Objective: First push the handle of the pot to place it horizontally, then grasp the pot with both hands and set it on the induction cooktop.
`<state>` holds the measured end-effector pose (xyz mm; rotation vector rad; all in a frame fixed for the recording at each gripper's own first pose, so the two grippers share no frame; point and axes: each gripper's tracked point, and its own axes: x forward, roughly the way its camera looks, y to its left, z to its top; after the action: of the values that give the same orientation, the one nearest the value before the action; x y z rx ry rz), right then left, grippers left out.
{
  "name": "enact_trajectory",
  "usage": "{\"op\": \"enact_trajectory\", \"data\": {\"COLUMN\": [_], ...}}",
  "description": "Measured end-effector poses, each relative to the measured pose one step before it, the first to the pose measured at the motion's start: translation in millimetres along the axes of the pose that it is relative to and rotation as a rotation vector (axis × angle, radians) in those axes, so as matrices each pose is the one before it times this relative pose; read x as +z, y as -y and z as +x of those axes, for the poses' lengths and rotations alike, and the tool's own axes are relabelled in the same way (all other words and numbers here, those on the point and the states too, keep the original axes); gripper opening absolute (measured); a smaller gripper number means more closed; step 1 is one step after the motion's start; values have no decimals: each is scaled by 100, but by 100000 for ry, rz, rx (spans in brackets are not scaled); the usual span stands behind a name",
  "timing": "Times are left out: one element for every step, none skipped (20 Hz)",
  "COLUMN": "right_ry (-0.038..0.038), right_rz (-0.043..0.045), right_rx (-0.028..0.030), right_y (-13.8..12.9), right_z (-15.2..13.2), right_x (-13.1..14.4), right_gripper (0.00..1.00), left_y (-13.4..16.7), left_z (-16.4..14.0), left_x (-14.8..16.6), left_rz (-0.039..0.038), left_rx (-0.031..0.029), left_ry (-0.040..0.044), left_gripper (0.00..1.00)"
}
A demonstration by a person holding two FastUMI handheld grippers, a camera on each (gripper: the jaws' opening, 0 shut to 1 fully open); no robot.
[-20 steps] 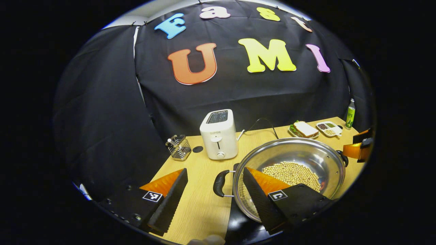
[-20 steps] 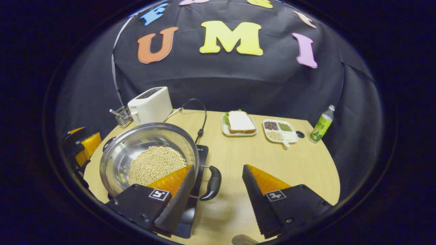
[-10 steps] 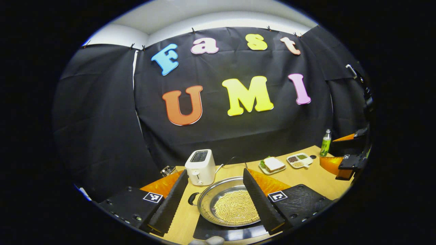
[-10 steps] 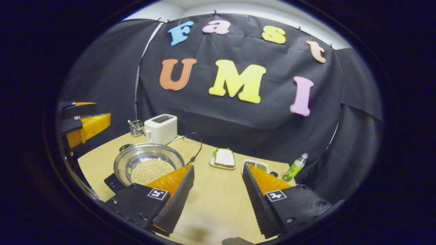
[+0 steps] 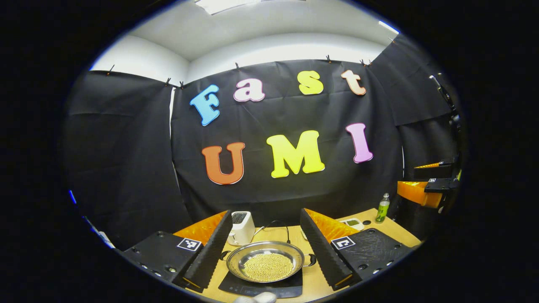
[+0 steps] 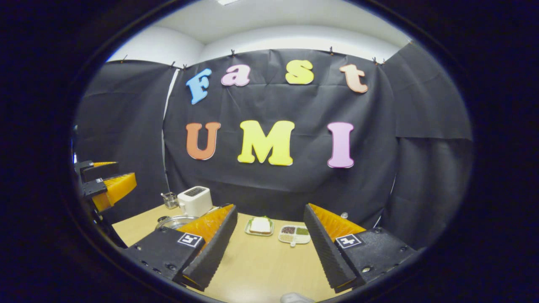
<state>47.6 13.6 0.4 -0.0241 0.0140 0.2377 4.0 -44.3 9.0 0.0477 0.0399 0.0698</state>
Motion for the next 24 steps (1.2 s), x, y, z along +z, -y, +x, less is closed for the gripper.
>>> {"op": "enact_trajectory", "data": {"right_ry": [611, 1448, 1374, 1210, 52, -1081, -294, -401, -71, 461, -192, -40, -604, 95, -137, 585, -152, -69, -325, -7, 241, 77, -37, -109], "right_rz": [652, 546, 966, 1180, 1059, 991, 683, 501, -28, 13, 89, 212, 360, 508, 207, 505, 128, 247, 82, 36, 0, -393, -579, -564], "right_rx": [-731, -484, -829, -1215, -1483, -874, -233, -669, -924, -909, -1197, -844, -753, -540, -766, -1059, -542, -485, -116, -253, -402, -271, -478, -601], "right_y": [432, 431, 394, 329, 207, -42, -148, 111, 182, 162, 188, 42, 134, 193, 172, 360, 157, 153, 124, 150, 152, 92, 66, 58], "right_z": [-694, -383, -234, -254, -339, -241, -302, -12, -201, -196, -90, -291, -103, -31, -37, 7, 22, -75, -131, 57, -20, 129, -13, 76], "right_x": [546, 494, 565, 610, 137, -157, -80, 155, 125, 135, 182, -104, 19, 23, 75, 95, 127, -108, 75, 67, 100, 143, 54, -61], "right_gripper": [100, 100, 100, 100, 100, 99, 100, 100, 100, 100, 100, 100, 100, 100, 100, 100, 100, 100, 100, 100, 100, 100, 100, 100], "left_y": [294, 51, 323, 394, -4, -30, 75, 13, 66, 14, -222, -346, -78, -8, 97, 64, -45, -10, 160, 139, -1, -19, -33, -1], "left_z": [-339, -209, -204, 19, -191, -56, 35, -37, 49, 199, 125, 95, 128, 160, 7, 142, 49, 90, 99, 49, 33, 18, 42, 102], "left_x": [179, 160, 333, 579, 371, 416, 440, 358, 257, 77, 0, 148, -21, -238, 93, 54, 156, -18, -19, 48, 14, -37, -41, 118], "left_rz": [-1230, -1434, -1767, -909, 459, 694, 203, -368, -918, -342, 424, 522, 208, -364, -228, -95, 398, -15, -90, -2, 49, 220, 161, 171], "left_rx": [264, 192, -1093, -1343, -488, -1117, -799, -679, -790, -391, 352, 405, 62, -43, -487, -357, -119, -265, -536, -575, -84, -220, -219, -256], "left_ry": [-489, -402, 355, 655, 464, 754, 960, 844, 610, 75, -197, 124, -106, -585, -69, 82, 363, -99, -35, -31, -78, -50, 55, -59], "left_gripper": [96, 96, 96, 96, 96, 96, 96, 96, 96, 96, 96, 96, 96, 96, 96, 96, 96, 96, 96, 96, 96, 96, 96, 96]}}
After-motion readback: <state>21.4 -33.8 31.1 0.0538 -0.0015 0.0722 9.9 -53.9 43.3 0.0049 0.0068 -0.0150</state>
